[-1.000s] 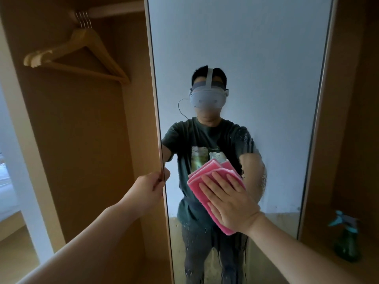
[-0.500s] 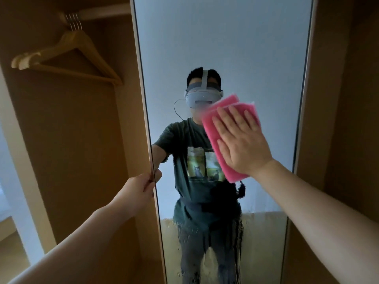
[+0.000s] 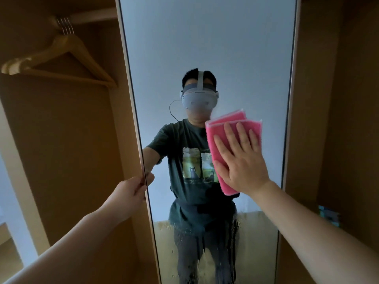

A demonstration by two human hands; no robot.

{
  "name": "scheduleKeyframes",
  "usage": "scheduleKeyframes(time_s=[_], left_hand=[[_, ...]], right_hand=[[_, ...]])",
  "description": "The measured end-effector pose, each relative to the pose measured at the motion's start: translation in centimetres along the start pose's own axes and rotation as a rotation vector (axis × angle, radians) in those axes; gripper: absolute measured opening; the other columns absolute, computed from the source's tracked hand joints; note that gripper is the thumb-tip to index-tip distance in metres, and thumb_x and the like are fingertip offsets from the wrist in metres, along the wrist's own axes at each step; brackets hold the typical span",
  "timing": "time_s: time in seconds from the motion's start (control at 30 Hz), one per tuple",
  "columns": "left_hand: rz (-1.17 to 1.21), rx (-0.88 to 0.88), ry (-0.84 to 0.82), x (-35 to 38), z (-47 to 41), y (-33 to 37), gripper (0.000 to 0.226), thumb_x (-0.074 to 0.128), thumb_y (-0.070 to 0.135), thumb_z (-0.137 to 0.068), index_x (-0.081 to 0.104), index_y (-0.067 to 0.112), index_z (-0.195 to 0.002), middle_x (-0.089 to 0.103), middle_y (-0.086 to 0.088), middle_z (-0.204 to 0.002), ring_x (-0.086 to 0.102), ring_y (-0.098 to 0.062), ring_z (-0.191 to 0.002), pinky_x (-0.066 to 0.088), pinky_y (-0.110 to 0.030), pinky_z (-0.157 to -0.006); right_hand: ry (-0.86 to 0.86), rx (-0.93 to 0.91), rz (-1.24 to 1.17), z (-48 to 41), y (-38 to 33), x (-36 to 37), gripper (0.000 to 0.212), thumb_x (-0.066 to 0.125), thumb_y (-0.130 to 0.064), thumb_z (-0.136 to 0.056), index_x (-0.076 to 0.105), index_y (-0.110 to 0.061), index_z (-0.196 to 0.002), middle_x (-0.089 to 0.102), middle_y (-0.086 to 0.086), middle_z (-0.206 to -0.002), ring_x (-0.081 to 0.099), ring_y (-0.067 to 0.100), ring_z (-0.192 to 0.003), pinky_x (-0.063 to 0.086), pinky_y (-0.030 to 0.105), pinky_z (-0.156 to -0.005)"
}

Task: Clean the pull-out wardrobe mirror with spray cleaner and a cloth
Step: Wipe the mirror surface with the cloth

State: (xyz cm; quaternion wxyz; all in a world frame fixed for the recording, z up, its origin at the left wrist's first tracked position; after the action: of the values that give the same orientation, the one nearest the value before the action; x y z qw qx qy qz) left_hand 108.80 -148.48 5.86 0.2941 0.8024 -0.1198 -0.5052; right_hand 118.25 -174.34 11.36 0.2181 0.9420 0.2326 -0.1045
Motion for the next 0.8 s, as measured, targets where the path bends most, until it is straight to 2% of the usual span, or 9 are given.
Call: scheduleKeyframes(time_s=[0.23,0.43,0.57,0.63,0.73,0.8], left_hand=[[-0.015,-0.008,-0.003,0.1,0.0,-0.2,0.014,0.046,0.016,-0.100,0.059,0.016,-0.104,0.067,-0.004,-0.089,0.068,-0.018,-0.077,0.046,-0.019,-0.051],[-0.021,0.001,0.012,0.1,0.1,0.1,0.013,0.046,0.015,-0.100,0.059,0.015,-0.099,0.068,-0.005,-0.087,0.057,-0.013,-0.052,0.039,-0.016,-0.042],[-0.040,0.012,0.022,0.2,0.3,0.4,0.015,0.046,0.013,-0.100,0.058,0.015,-0.091,0.068,-0.007,-0.086,0.049,-0.010,-0.043,0.036,-0.014,-0.039],[-0.037,0.005,0.019,0.2,0.5,0.3,0.016,0.046,0.013,-0.100,0.058,0.014,-0.089,0.068,-0.007,-0.086,0.052,-0.011,-0.047,0.038,-0.014,-0.041],[-0.011,-0.010,0.026,0.0,0.6,-0.1,0.016,0.047,0.014,-0.099,0.060,0.018,-0.091,0.068,-0.004,-0.086,0.068,-0.020,-0.070,0.052,-0.026,-0.054],[-0.013,-0.010,0.026,0.0,0.7,-0.1,0.017,0.047,0.014,-0.099,0.059,0.021,-0.088,0.068,-0.003,-0.085,0.070,-0.022,-0.077,0.053,-0.031,-0.060]], right_hand=[[-0.090,0.034,-0.021,8.0,-1.6,2.7,0.065,0.027,-0.050,-0.099,0.018,-0.017,-0.154,0.015,0.016,-0.159,0.010,0.040,-0.147,0.006,0.056,-0.118],[-0.119,0.028,-0.025,11.4,-2.1,3.7,0.066,0.027,-0.052,-0.099,0.010,-0.020,-0.155,0.012,0.011,-0.159,0.005,0.036,-0.148,0.004,0.054,-0.119],[-0.110,0.019,-0.039,11.4,-2.1,3.6,0.066,0.027,-0.051,-0.099,0.008,-0.021,-0.155,0.000,0.008,-0.163,0.004,0.036,-0.148,0.003,0.054,-0.119],[-0.102,0.002,-0.042,11.4,-1.9,3.5,0.065,0.025,-0.049,-0.099,0.008,-0.021,-0.155,-0.001,0.007,-0.163,0.004,0.036,-0.148,0.003,0.053,-0.120],[-0.103,-0.038,-0.035,11.1,-1.4,3.2,0.062,0.023,-0.047,-0.100,0.009,-0.021,-0.155,0.002,0.008,-0.163,0.005,0.035,-0.149,0.005,0.053,-0.120],[-0.110,-0.059,-0.027,10.7,-0.9,3.1,0.061,0.022,-0.046,-0.101,0.010,-0.020,-0.155,0.004,0.008,-0.163,0.006,0.035,-0.148,0.007,0.052,-0.120]])
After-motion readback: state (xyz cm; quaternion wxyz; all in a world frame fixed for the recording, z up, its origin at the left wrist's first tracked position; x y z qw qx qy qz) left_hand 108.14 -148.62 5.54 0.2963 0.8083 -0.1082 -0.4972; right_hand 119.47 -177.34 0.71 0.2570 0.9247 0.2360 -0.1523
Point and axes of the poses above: each hand's wrist, its own z-axis away from the middle knuckle, its own x-axis out of the palm, y = z × x, the point moved 8 cm from there along -z, towards the middle knuckle
